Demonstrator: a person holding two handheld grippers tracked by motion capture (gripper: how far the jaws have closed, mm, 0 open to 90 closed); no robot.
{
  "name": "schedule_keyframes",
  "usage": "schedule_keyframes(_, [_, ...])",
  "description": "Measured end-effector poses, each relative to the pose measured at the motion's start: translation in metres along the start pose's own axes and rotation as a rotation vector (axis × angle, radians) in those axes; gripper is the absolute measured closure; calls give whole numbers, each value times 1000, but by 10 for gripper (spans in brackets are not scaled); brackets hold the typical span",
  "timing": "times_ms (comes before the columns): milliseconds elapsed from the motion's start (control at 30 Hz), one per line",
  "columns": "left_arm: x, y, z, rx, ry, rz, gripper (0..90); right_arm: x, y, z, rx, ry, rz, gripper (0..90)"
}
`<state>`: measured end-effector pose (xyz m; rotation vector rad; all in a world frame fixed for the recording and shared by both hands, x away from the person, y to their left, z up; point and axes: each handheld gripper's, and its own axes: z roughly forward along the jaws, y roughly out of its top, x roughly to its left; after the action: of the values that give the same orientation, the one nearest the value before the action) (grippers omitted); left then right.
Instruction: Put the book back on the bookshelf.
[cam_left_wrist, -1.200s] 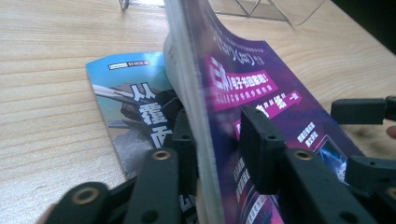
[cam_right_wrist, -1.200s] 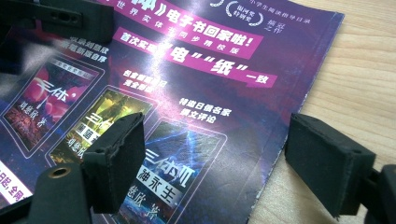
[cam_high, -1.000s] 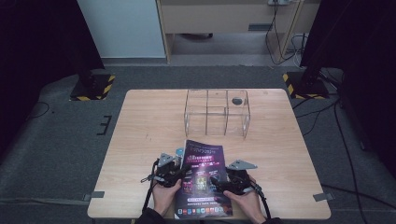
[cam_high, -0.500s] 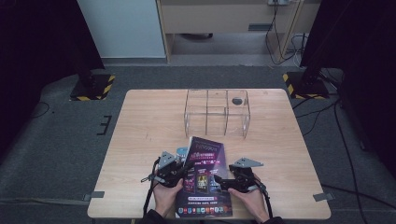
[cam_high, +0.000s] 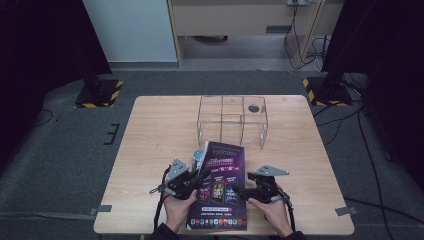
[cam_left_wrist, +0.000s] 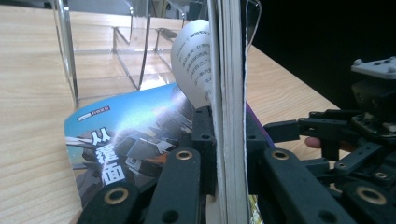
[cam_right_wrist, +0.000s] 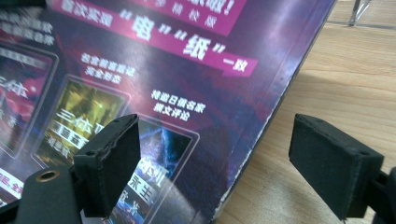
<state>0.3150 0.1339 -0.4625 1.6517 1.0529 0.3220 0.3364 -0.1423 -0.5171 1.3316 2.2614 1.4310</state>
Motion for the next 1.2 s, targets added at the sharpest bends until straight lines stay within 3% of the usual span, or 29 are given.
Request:
schedule_keyframes(333, [-3,2,-6,-30,-11,15,808,2,-2,6,20,53,-8,160])
schedule_keyframes(667, [-3,1,-7,-42,-21,12,808,4,-6,14,56,169,22,227])
schedule_keyframes(733, [-3,0,-7,-43,-19,11,808,5,-6,15,62,174,23,237])
schedule_keyframes(1067, [-1,-1,-9,-54,-29,-2,807,-2,-2,4,65,184,118,510])
schedule_keyframes(1200, [1,-2,-10,-59,-27,-11,805,-4,-1,-1,46,217,160,631])
